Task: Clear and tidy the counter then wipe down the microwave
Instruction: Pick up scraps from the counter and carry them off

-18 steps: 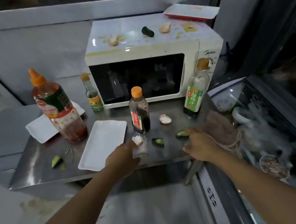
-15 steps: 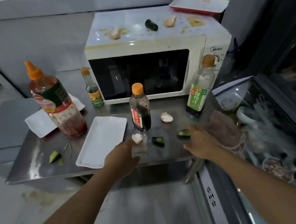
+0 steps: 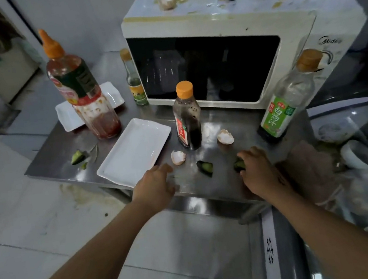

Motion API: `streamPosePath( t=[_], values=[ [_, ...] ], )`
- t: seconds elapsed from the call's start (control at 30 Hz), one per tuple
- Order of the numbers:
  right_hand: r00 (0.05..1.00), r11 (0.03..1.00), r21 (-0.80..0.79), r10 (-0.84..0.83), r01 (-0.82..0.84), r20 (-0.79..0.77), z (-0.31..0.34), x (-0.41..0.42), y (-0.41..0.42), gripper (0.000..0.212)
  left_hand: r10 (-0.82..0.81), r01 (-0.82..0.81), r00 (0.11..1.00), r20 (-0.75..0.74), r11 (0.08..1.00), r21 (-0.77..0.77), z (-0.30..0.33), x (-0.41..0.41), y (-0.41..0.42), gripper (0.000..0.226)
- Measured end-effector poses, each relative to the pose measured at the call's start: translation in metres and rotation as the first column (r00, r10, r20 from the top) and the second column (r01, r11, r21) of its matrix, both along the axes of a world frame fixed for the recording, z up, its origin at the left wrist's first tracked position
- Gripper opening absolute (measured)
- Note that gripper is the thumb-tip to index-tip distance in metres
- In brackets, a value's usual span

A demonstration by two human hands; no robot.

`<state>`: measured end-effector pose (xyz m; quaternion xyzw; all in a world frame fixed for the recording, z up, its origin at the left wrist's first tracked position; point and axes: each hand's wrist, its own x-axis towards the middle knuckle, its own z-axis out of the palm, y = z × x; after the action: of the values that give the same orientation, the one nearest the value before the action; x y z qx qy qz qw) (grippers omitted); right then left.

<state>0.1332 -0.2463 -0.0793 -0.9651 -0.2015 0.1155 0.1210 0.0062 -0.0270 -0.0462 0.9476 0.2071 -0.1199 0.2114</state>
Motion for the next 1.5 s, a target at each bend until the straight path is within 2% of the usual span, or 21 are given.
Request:
streamPosePath(
  t=[0.13, 0.53, 0.73, 1.0, 1.17, 1.5],
  values=[
    [0.999, 0.999, 0.037, 0.027, -0.028, 0.035, -0.006, 0.0, 0.002, 0.028, 0.02, -0.02, 1.0, 0.01, 1.0, 0.011, -0.003, -0.002, -0.004, 0.041],
    [0.976, 0.938, 0.269, 0.205, -0.219, 0.078, 0.005, -0.019, 0.062, 0.025, 0.023, -0.024, 0.995, 0.1, 1.0, 0.015, -0.014, 0.002, 0.001, 0.033],
    [0.978, 0.959, 0.195, 0.2, -0.207, 0.053, -0.018, -0.026, 0.074, 0.029, 0.007, -0.007, 0.992, 0.126, 1.0, 0.002, -0.025, 0.01, 0.001, 0.027],
    [0.95, 0.965, 0.015, 0.254, -0.261, 0.183, -0.031, -0.024, 0.073, 0.027, -0.009, 0.006, 0.991, 0.136, 1.0, 0.023, -0.03, 0.022, 0.002, 0.019],
    [0.949, 0.96, 0.04, 0.267, -0.277, 0.168, -0.031, -0.02, 0.073, 0.025, 0.014, -0.016, 0.993, 0.119, 1.0, 0.012, -0.031, 0.024, 0.002, 0.015],
    [0.98, 0.966, 0.171, 0.184, -0.194, 0.07, -0.019, -0.021, 0.071, 0.024, 0.052, -0.051, 0.991, 0.126, 0.999, -0.005, -0.033, 0.02, 0.006, 0.016]
  ],
)
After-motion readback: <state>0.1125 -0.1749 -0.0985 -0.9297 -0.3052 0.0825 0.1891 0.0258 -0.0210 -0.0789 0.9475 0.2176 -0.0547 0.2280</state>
